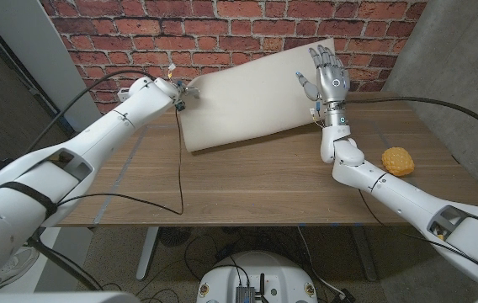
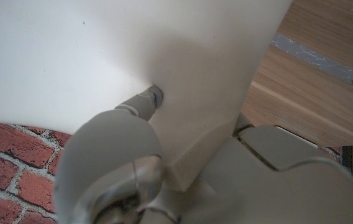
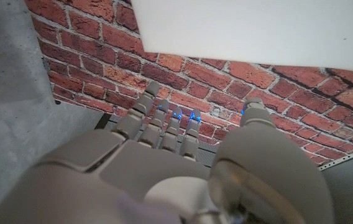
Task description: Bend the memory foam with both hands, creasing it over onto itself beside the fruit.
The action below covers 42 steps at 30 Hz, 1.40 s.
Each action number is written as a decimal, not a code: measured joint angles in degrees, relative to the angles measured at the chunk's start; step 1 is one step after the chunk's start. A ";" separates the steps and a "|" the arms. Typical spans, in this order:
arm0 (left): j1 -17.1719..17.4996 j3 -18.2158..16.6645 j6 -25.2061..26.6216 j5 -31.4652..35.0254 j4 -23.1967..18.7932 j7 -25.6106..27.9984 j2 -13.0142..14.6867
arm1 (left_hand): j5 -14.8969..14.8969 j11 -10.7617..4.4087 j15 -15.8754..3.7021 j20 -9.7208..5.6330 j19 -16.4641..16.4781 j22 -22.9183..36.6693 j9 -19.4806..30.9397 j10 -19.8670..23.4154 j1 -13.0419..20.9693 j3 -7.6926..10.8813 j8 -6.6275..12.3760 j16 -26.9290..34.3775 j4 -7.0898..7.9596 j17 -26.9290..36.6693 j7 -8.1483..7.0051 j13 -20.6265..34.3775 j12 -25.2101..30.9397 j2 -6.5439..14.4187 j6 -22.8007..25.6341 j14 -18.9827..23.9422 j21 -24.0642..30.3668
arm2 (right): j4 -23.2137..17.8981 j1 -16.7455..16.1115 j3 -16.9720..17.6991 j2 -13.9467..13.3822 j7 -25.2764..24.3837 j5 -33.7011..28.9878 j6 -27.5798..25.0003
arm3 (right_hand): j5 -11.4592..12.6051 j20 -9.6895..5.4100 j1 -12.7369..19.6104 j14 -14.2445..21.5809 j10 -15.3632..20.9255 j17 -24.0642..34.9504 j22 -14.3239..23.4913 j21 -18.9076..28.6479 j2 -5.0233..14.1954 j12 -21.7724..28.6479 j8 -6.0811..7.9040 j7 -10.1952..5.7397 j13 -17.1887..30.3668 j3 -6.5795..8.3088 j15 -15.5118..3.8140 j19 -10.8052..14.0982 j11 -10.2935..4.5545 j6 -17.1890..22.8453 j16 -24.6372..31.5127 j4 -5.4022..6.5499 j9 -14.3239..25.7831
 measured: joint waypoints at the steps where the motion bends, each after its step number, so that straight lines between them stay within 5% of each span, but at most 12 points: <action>1: -0.09 0.08 0.00 0.00 0.08 0.00 -0.07 | 0.00 0.00 0.00 0.00 0.00 0.00 0.00 0.00 0.00 0.00 0.00 0.00 0.00 0.00 0.09 0.00 0.00 0.00 0.10 0.00 0.00 | -0.38 0.00 -0.30 -0.58 1.05 -0.19 0.69 | 0.00 -0.18 -0.24 0.22 0.42 0.00 0.00 0.00 1.43 0.00 0.01 -0.11 0.00 0.65 0.20 0.18 -0.41 0.65 0.00 0.65 0.00; 3: -0.24 0.20 0.00 0.00 0.16 0.01 -0.16 | -0.01 0.09 0.00 0.00 0.00 0.00 -0.01 0.09 0.00 0.00 0.00 0.00 0.00 0.00 0.01 0.00 0.00 0.00 0.19 0.00 0.00 | -0.95 0.03 -0.75 -1.61 3.67 -0.43 2.26 | 0.00 -0.42 -0.37 0.31 1.29 0.00 0.00 -0.33 3.40 -0.23 0.02 -0.78 -0.20 2.38 0.29 -0.05 -1.29 2.52 0.00 1.66 0.00; 10: -0.25 0.28 0.30 -0.12 -0.52 0.22 -0.08 | -0.02 0.10 0.31 0.00 0.00 0.00 -0.05 0.09 -0.15 0.00 0.00 0.00 0.00 0.14 0.10 0.00 0.00 0.16 0.28 -0.31 0.00 | -1.63 0.56 -1.52 -3.28 10.65 -0.79 6.19 | 0.00 -0.62 -0.98 -0.09 1.14 0.00 0.01 -1.14 3.23 -1.60 -0.72 -0.88 -0.27 4.12 -0.02 -0.26 -1.14 2.86 -0.56 3.15 0.00; 17: 0.45 -0.02 1.29 -0.48 -2.16 0.71 0.46 | 0.19 0.12 0.31 0.00 0.00 -0.26 -0.12 0.10 -0.53 0.17 0.00 0.00 -0.16 0.14 0.11 0.01 0.01 0.38 0.27 -0.31 0.31 | -1.88 1.07 -1.97 -3.79 15.64 -1.69 8.42 | -0.44 0.06 -3.43 -2.12 -1.70 -0.53 0.01 -1.87 1.39 -3.83 -3.21 -1.40 -0.27 4.09 0.19 -1.12 -1.22 -0.87 -1.83 3.77 -0.25; 42: 3.34 -1.45 3.25 -1.91 -7.55 2.16 2.89 | 0.17 0.49 0.31 0.31 -0.31 -0.27 -0.08 -0.35 -0.80 0.63 0.66 0.00 -0.15 0.13 0.24 -0.27 0.01 0.11 0.14 -0.31 0.83 | 0.42 6.53 -5.60 -1.40 33.50 -4.83 12.49 | -0.85 1.26 -4.46 -3.74 -3.94 -1.27 0.02 -3.13 0.35 -5.77 -5.13 -0.66 -0.26 4.09 0.40 -2.31 -0.80 -5.67 -3.32 3.77 -0.09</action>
